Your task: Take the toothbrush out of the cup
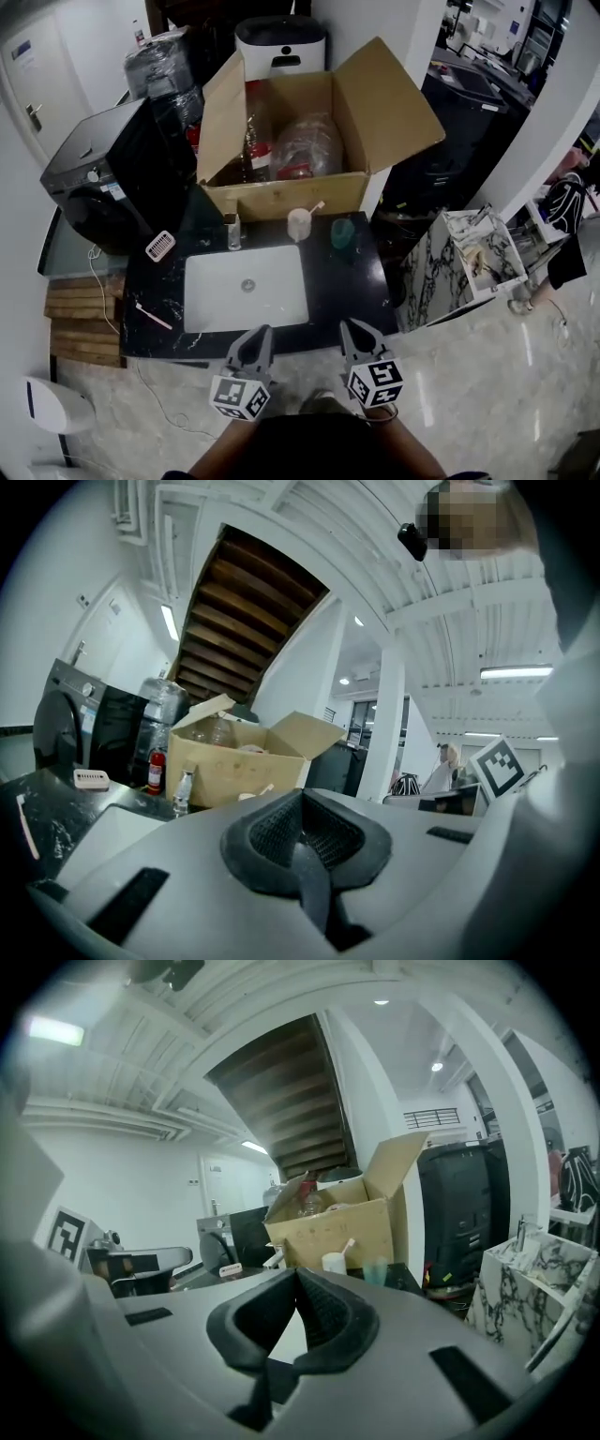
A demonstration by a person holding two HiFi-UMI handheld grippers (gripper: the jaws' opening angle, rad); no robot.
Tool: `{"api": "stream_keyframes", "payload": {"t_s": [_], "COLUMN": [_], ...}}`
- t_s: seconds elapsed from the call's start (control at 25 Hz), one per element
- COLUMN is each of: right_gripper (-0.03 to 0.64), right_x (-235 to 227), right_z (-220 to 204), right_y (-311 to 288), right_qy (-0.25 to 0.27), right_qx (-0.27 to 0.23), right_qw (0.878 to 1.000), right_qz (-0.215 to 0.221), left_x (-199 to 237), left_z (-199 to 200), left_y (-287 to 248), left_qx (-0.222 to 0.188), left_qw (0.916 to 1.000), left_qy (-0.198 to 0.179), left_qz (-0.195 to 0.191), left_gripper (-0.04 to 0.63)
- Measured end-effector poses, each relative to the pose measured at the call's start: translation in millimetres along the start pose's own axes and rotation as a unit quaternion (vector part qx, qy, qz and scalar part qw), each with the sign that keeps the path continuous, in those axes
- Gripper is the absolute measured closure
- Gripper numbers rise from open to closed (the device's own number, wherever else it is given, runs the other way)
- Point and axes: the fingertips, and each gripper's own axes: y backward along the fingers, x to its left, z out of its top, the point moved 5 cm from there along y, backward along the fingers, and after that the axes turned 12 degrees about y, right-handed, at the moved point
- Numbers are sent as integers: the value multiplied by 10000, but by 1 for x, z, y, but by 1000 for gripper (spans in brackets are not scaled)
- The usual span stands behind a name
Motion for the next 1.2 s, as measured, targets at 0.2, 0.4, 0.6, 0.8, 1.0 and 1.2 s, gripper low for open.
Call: {"api": "stream_keyframes", "payload": {"t_s": [0.2, 0.4, 0.6, 0.8, 1.0, 1.2], "right_gripper": [603, 603, 603, 603, 603, 603], "right_x": [-49, -75, -86, -102, -125, -140], "right_z": [-22, -42, -48, -47, -32, -27], "right_y": [24, 35, 17, -14, -63, -117], "right_qy": [114, -137, 48, 122, 100, 42], "right_qx": [-31, 82, 176, 264, 384, 650], "right_qw": [9999, 9996, 9994, 9992, 9988, 9977], "right_qz": [-68, -221, -294, -267, -286, -201], "left_x": [-26, -43, -36, -12, 17, 52], "left_z": [-21, -34, -39, -39, -18, 1], "left_y": [-37, -59, -103, -154, -216, -273], "left_qx": [44, 318, 619, 709, 758, 702], "left_qw": [10000, 9992, 9969, 9964, 9961, 9967], "left_qy": [-35, -249, -452, -458, -434, -402], "left_qz": [50, 2, -191, -87, -101, 50], "left_gripper": [571, 572, 571, 571, 571, 571]}}
